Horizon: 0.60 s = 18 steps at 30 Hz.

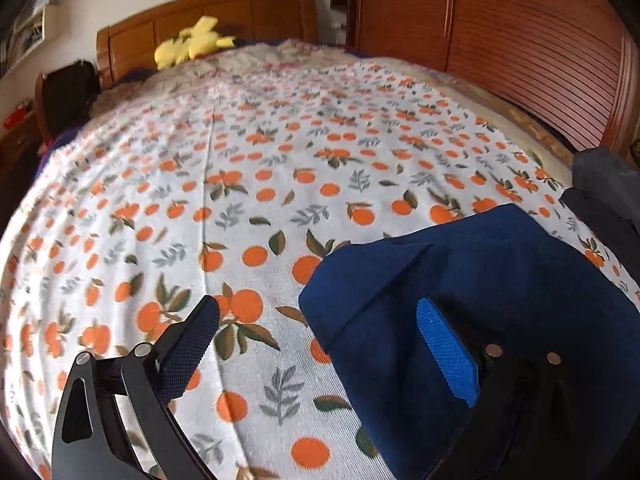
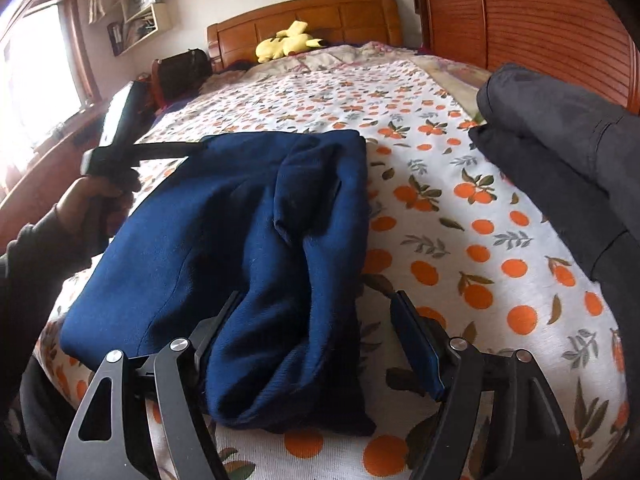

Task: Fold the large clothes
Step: 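Grasp the folded navy jacket bundle with the left gripper, then carry the bundle with the left gripper onto the grey clothes stack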

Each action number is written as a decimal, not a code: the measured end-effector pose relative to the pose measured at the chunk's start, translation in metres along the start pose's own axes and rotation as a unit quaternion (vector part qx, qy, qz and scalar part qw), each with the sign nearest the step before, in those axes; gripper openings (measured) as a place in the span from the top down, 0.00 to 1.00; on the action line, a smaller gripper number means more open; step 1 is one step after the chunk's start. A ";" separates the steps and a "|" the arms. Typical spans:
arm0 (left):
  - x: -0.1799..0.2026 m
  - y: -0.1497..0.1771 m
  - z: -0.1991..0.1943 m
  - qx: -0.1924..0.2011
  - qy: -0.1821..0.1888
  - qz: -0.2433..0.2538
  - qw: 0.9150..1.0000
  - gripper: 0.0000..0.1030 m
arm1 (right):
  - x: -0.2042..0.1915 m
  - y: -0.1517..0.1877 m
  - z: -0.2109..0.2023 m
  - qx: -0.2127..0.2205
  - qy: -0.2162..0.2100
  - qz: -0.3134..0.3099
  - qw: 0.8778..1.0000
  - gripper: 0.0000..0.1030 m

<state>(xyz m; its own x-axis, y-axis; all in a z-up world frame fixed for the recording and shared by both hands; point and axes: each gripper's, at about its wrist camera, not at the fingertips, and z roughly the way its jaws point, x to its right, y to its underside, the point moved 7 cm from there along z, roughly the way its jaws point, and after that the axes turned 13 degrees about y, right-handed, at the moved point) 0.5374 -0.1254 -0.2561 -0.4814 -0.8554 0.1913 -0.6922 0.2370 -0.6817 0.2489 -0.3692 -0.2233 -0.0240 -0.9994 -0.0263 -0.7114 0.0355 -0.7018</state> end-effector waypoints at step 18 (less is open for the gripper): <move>0.042 -0.023 -0.018 0.002 0.041 -0.018 0.999 0.90 | -0.013 -0.026 -0.031 0.059 -0.059 -0.036 0.996 0.85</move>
<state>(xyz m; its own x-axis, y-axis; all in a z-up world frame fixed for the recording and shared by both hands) 0.5231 -0.1584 -0.2197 -0.4994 -0.8225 0.2722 -0.7068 0.2052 -0.6770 0.2455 -0.3567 -0.1828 0.1123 -0.9924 -0.0506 -0.6208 -0.0303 -0.7834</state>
